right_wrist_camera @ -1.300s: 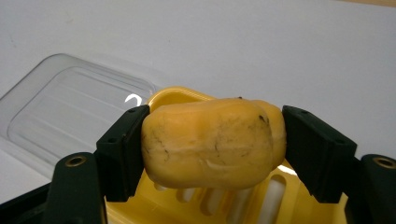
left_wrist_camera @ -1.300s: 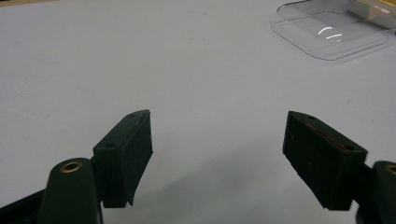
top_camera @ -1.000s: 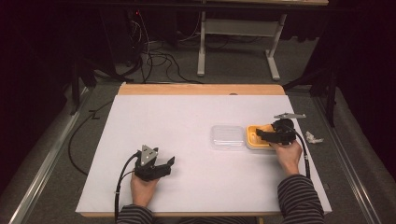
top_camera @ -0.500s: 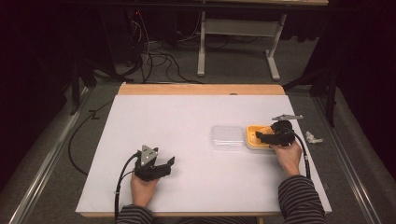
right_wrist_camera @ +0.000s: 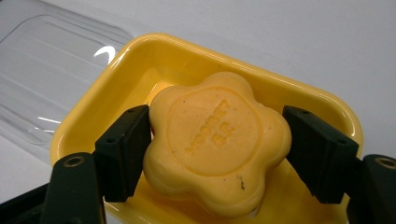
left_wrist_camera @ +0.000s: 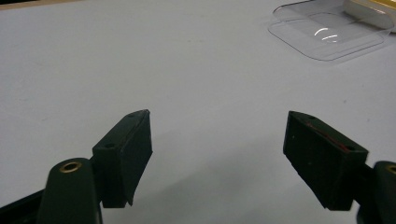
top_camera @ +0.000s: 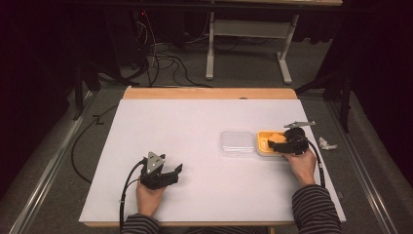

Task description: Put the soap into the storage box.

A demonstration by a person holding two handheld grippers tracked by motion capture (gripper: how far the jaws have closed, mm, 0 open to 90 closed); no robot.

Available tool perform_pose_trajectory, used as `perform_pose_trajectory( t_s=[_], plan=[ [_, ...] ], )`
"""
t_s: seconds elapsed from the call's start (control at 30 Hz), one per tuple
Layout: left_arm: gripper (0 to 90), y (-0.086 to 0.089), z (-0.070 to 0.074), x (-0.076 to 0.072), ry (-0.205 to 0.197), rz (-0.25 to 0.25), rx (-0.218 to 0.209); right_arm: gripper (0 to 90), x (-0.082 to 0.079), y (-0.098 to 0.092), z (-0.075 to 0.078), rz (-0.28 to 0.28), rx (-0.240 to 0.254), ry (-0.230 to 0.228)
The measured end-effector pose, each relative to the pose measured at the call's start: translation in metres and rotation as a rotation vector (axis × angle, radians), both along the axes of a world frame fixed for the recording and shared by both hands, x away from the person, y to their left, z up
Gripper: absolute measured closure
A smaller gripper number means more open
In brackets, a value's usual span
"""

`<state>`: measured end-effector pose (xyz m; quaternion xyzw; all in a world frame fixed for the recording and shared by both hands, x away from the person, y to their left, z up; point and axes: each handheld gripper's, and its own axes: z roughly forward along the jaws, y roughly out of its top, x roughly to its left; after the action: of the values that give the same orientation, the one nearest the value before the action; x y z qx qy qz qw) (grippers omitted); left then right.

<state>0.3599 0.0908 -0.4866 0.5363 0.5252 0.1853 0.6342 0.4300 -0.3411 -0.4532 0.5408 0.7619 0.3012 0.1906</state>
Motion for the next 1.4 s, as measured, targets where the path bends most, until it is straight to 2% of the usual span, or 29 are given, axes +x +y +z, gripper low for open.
perform_pose_trajectory(
  t_s=[0.17,0.3,0.5,0.87,1.13,1.23,1.4],
  plan=[
    [24.5,0.000,0.000,0.000,0.000,-0.002,0.000,26.3,-0.001,0.000,0.000,-0.011,0.007,-0.006],
    [24.4,0.000,0.000,0.000,-0.001,0.001,-0.003,20.4,-0.004,0.001,0.005,-0.021,0.003,-0.034],
    [24.5,0.000,0.000,0.000,0.001,-0.002,0.001,17.3,-0.009,-0.001,0.013,-0.030,0.024,-0.073],
    [24.5,0.000,0.000,0.000,0.002,-0.001,0.003,18.5,-0.024,-0.006,0.023,-0.040,0.052,-0.146],
    [24.5,0.000,0.000,0.001,0.005,0.001,-0.002,20.9,-0.032,-0.004,0.031,-0.029,0.051,-0.181],
    [24.5,0.000,0.000,0.001,0.005,0.000,-0.002,21.4,-0.035,-0.002,0.033,-0.043,0.017,-0.188],
    [24.5,0.000,0.000,0.001,0.004,0.002,-0.001,21.5,-0.039,-0.002,0.038,-0.051,0.000,-0.194]
  ],
)
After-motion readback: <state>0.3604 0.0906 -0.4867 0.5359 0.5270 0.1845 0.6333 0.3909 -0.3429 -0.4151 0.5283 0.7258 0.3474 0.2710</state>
